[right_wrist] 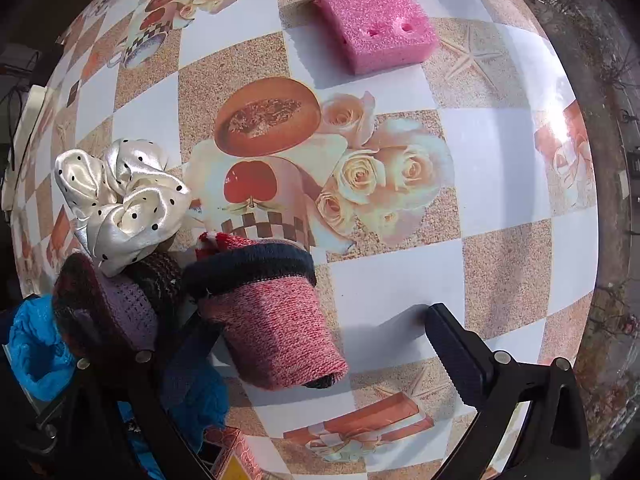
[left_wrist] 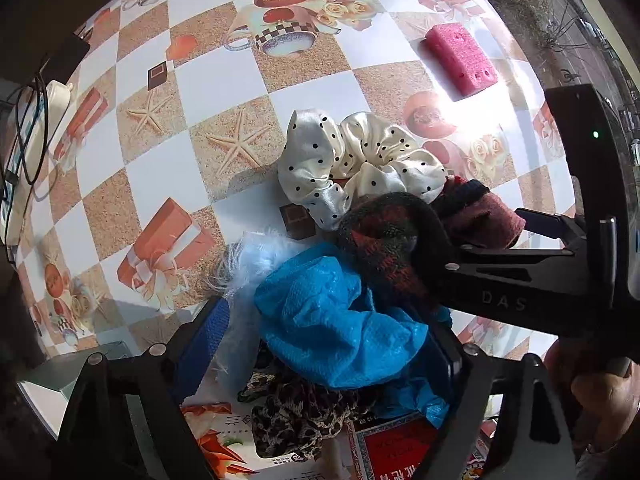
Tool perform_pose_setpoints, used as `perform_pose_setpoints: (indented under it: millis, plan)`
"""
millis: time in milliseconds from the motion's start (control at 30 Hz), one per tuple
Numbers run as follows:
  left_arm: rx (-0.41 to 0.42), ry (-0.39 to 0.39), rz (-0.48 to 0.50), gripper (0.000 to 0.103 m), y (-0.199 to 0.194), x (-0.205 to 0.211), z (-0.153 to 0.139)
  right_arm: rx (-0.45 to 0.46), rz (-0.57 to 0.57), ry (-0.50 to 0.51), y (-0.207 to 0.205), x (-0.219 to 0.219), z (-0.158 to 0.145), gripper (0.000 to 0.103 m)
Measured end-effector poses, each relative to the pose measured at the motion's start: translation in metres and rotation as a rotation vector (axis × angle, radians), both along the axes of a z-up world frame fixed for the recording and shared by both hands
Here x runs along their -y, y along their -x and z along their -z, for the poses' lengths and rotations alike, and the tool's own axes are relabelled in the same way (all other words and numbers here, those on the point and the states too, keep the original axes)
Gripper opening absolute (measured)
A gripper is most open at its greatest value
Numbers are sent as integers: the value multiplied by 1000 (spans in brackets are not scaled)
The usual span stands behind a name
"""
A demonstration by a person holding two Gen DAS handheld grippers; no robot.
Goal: Organize soft objects
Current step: 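Reach left tool to blue cloth while right tool reaches pink knit hat, then grasp and lift blue cloth with left tool while right tool lifts pink hat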
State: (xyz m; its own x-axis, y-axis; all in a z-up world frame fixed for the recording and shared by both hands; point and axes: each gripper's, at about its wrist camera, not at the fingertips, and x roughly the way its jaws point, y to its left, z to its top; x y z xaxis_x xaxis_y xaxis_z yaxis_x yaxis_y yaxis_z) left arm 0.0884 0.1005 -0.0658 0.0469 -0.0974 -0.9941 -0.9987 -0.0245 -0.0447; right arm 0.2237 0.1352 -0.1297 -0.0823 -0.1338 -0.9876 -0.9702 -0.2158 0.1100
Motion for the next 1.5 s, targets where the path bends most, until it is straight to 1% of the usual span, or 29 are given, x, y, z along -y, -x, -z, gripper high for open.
perform_pose_setpoints:
  millis: [67, 200, 267, 300, 367, 400, 433, 467, 500, 533, 567, 600, 667, 800, 900, 1033, 1267, 1367, 1500]
  plan:
    - [7, 1, 4, 82, 0, -1, 0, -1, 1, 0, 0, 0, 0, 103]
    - [13, 2, 15, 75, -1, -2, 0, 30, -29, 26, 7, -1, 2, 103]
    - [14, 2, 23, 65, -6, -3, 2, 38, -53, 51, 11, -1, 4, 103]
    - [11, 1, 25, 62, -9, -3, 2, 35, -58, 58, 11, -1, 3, 103]
    - [13, -2, 25, 49, -10, -1, 1, 20, -50, 36, 8, -2, -1, 101]
    - [15, -6, 24, 46, -14, 3, -2, 30, -51, 15, 7, 1, -4, 92]
    - [8, -12, 24, 40, -13, 5, -3, 38, -61, -7, 9, 1, -9, 80]
    - [-1, -21, 23, 36, -12, 6, -5, 24, -77, -23, 12, 4, -14, 73]
    - [-4, -34, 18, 35, -11, 9, -8, 2, -98, -37, 14, 7, -19, 47]
    - [0, -48, 8, 33, -9, 10, -11, -21, -116, -40, 17, 10, -24, 35]
    - [9, -66, -4, 33, -7, 12, -16, -16, -125, -61, 17, 15, -30, 34]
    - [15, -86, -15, 33, -4, 14, -22, -14, -128, -86, 16, 17, -36, 29]
    - [18, -128, -28, 33, 2, 18, -34, -49, -103, -103, 9, 20, -49, 29]
    - [3, -197, -28, 33, 9, 23, -58, -109, -35, -103, -11, 28, -70, 29]
    - [-2, -224, -35, 33, 12, 28, -69, -130, -14, -114, -29, 28, -88, 29]
    - [-18, -255, -53, 33, 13, 38, -82, -160, -2, -139, -37, 36, -109, 29]
    - [-52, -302, -80, 33, 25, 61, -106, -224, -20, -185, -11, 41, -138, 29]
    - [-63, -315, -98, 33, 34, 74, -115, -241, -47, -206, 8, 41, -150, 29]
    - [-73, -329, -118, 33, 46, 93, -128, -252, -86, -229, 19, 51, -170, 29]
